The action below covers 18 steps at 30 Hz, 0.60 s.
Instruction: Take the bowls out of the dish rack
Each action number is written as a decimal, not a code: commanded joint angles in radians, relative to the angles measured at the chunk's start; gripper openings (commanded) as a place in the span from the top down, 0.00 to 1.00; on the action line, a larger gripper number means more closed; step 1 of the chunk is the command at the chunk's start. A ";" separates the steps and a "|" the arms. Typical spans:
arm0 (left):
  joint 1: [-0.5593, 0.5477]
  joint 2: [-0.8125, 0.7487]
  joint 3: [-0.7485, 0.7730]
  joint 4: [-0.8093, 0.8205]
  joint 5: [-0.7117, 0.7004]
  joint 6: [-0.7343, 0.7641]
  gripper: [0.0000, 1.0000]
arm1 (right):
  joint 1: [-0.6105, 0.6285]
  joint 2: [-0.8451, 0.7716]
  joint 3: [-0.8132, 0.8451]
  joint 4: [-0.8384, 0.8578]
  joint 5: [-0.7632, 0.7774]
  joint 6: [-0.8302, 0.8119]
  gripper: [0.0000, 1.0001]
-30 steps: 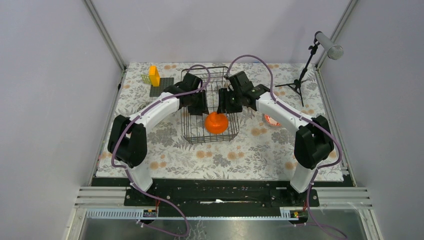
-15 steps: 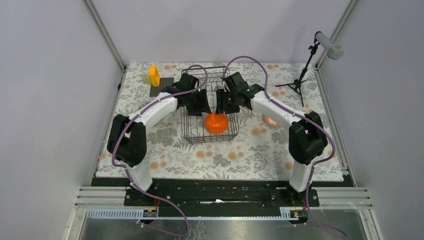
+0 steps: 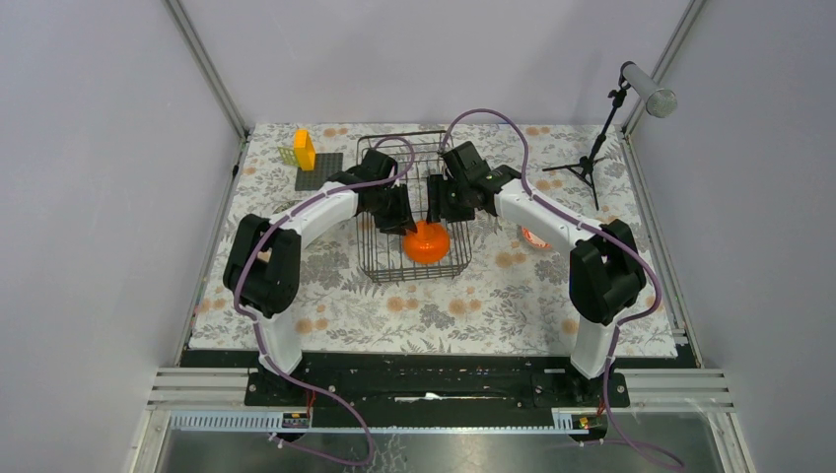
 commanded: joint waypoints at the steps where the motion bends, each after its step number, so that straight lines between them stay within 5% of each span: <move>1: 0.002 0.008 0.015 -0.003 -0.015 0.005 0.67 | 0.011 -0.029 0.035 -0.010 0.012 -0.013 0.38; 9: 0.040 -0.044 -0.041 -0.005 -0.016 0.002 0.90 | 0.011 -0.006 0.044 -0.008 -0.026 -0.011 0.30; 18: 0.065 -0.075 -0.095 0.011 -0.007 0.009 0.91 | 0.010 0.047 0.086 -0.007 -0.082 0.015 0.15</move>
